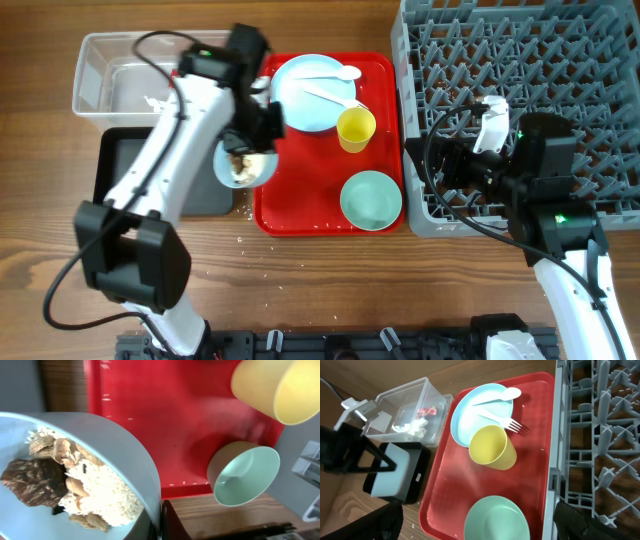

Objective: Sort waste into correct bins and load items into the dishwasher rack
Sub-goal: 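Tip the bowl over the black tray to dump the rice, then set the emptied bowl back on the red tray with the left gripper, then lift the yellow cup with the left gripper and pass it to the right gripper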

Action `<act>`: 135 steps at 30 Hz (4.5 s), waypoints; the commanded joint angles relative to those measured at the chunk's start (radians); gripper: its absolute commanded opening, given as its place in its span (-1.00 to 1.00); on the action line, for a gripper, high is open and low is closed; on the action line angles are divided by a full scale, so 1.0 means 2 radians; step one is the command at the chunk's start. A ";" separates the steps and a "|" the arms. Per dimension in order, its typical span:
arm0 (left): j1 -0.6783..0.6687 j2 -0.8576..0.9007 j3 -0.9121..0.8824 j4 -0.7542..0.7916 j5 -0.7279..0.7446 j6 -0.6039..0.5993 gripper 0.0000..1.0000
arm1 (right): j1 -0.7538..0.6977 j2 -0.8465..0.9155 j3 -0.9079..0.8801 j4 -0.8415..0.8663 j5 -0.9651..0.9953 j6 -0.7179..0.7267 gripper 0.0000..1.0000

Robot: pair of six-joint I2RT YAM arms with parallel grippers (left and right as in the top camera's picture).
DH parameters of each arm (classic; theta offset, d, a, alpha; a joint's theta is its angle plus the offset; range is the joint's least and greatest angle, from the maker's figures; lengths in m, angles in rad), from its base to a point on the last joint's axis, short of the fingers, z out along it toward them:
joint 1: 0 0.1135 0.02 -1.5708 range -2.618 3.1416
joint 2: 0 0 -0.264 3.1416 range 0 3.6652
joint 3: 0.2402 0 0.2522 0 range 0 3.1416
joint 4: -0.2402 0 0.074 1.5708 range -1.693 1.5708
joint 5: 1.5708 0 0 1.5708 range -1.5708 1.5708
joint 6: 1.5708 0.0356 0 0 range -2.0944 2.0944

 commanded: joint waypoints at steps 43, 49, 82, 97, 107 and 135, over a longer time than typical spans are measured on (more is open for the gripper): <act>0.439 0.027 -0.198 -0.006 0.661 0.239 -0.92 | -0.002 0.021 0.009 -0.001 -0.001 0.002 0.96; 0.439 0.027 -0.198 0.015 0.649 0.243 -0.92 | -0.002 0.021 0.009 -0.001 -0.001 0.002 0.96; -0.165 0.006 -0.117 0.224 -0.121 -0.016 -0.92 | -0.002 0.021 0.009 -0.016 0.001 0.001 0.96; -0.152 0.025 -0.062 0.187 -0.106 -0.049 0.15 | 0.005 0.021 0.032 -0.032 0.021 0.028 0.62; -0.121 0.006 -0.027 0.262 -0.078 -0.022 0.36 | 0.023 0.089 0.196 -0.162 0.147 0.013 0.70; -0.041 0.058 -0.023 0.354 0.301 -0.066 -0.92 | 0.023 0.115 0.196 -0.174 0.083 -0.022 0.93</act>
